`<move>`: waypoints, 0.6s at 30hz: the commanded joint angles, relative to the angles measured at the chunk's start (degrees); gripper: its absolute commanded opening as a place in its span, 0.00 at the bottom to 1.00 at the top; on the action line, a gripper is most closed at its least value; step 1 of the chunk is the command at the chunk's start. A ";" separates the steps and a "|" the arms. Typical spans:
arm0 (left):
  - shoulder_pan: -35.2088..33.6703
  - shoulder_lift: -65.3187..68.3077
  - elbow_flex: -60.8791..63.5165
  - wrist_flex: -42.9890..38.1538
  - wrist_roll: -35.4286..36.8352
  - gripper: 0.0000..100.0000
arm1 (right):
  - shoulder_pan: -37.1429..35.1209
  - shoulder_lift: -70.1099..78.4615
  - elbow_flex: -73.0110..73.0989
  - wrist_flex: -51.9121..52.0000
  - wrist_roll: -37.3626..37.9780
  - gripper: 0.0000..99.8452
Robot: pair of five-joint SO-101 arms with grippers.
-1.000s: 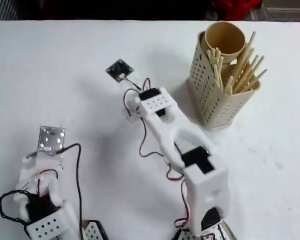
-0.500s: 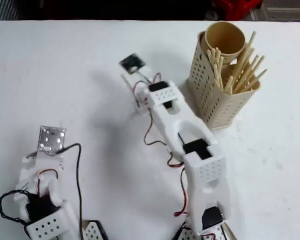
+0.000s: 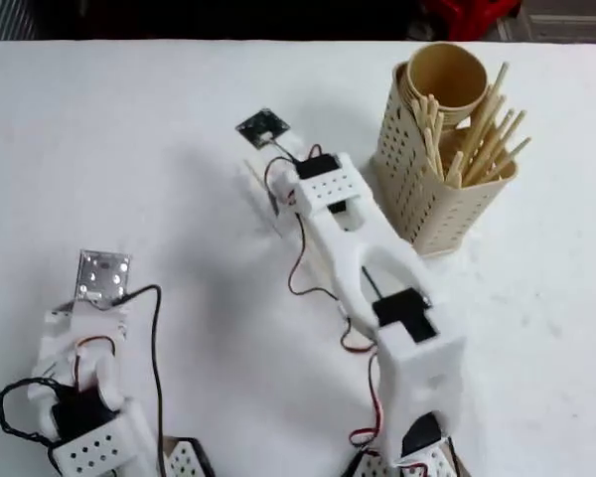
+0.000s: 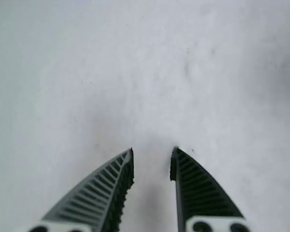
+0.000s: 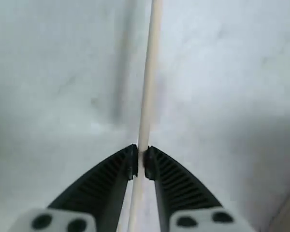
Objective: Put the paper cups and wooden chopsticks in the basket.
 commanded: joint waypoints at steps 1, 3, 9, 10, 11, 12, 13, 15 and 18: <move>-0.40 -0.40 -0.18 0.35 -0.26 0.14 | -1.19 -9.89 4.13 0.40 -0.18 0.02; -0.40 -0.40 -0.18 0.35 -0.26 0.14 | -2.07 -15.52 8.53 -0.40 -0.18 0.02; -0.40 -0.40 -0.18 0.35 -0.26 0.14 | -3.47 -37.32 20.31 -1.19 -0.18 0.02; -0.40 -0.40 -0.18 0.35 -0.26 0.14 | -3.38 -41.10 21.71 -1.19 -0.18 0.02; -0.40 -0.40 -0.18 0.35 -0.26 0.14 | -3.30 -44.53 22.95 -1.27 -0.18 0.02; -0.40 -0.40 -0.18 0.35 -0.26 0.14 | -2.86 -47.96 24.18 -1.63 -0.18 0.02; -0.40 -0.40 -0.18 0.35 -0.26 0.14 | -2.33 -51.12 24.97 -1.98 -0.18 0.02; -0.40 -0.40 -0.18 0.35 -0.26 0.14 | -0.75 -57.71 26.02 -2.33 -0.18 0.02; -0.40 -0.40 -0.18 0.35 -0.26 0.14 | 3.47 -66.77 25.76 -2.77 -0.09 0.02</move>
